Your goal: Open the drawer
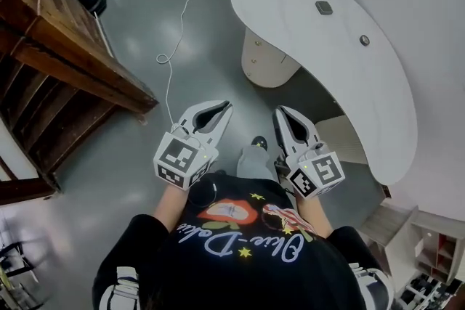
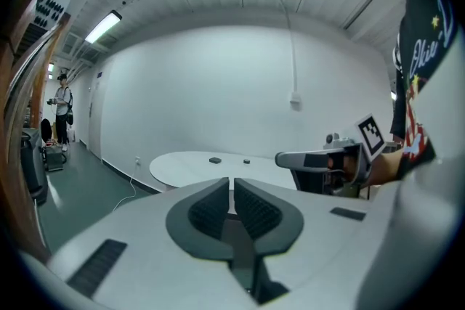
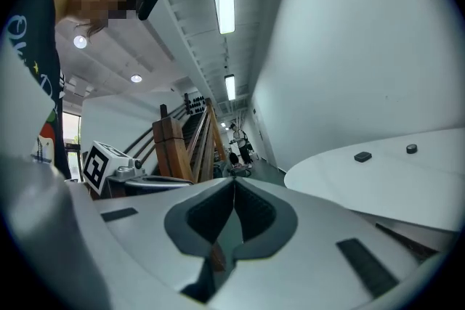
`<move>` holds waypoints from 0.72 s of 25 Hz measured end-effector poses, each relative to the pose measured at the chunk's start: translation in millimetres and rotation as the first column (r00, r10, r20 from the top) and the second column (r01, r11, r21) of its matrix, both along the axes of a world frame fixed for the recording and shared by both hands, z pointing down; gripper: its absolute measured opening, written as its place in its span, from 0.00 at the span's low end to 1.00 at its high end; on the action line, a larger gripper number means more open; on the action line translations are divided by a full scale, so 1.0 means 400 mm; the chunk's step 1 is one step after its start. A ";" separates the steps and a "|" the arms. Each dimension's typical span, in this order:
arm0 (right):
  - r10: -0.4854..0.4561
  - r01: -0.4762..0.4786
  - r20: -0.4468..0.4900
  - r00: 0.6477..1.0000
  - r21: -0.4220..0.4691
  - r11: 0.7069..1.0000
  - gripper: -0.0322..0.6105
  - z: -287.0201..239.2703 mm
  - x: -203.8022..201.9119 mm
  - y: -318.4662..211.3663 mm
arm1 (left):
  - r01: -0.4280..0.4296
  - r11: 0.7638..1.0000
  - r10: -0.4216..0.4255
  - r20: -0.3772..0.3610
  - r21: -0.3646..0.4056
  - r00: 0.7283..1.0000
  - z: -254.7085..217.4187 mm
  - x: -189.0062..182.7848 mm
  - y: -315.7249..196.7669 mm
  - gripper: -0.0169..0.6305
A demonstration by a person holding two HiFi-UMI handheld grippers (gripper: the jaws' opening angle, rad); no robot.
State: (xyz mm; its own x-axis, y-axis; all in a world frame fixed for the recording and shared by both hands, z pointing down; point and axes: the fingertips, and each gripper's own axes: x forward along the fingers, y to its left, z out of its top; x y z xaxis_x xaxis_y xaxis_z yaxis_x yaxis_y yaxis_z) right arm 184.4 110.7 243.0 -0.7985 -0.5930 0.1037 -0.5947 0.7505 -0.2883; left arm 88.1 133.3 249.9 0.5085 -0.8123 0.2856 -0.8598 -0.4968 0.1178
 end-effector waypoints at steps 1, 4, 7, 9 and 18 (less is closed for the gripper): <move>-0.010 0.010 -0.002 1.000 -0.003 1.000 0.05 0.002 0.002 -0.027 | 0.010 1.000 -0.010 0.000 0.003 1.000 -0.004 0.003 -0.023 0.05; -0.041 0.041 -0.008 0.999 -0.011 0.999 0.05 0.007 0.005 -0.101 | 0.038 0.999 -0.038 0.006 0.003 0.999 -0.010 0.011 -0.091 0.05; -0.079 0.078 -0.014 0.997 -0.028 0.997 0.05 0.025 0.004 -0.159 | 0.066 0.998 -0.066 0.007 -0.021 0.998 0.012 0.018 -0.152 0.04; -0.094 0.094 -0.011 0.996 -0.045 0.995 0.05 0.041 0.008 -0.192 | 0.073 0.997 -0.072 0.013 -0.038 0.997 0.032 0.027 -0.190 0.04; -0.169 0.160 -0.078 0.983 -0.105 0.981 0.05 0.172 0.048 -0.345 | 0.138 0.985 -0.138 0.007 -0.106 0.990 0.145 0.076 -0.337 0.04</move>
State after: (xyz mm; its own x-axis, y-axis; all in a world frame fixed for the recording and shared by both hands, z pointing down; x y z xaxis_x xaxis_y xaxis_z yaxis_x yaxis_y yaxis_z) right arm 203.4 -27.2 311.7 -0.8699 -0.4378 0.2272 -0.4912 0.8110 -0.3179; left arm 118.6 -1.4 307.9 0.3935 -0.8400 0.3736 -0.9193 -0.3579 0.1635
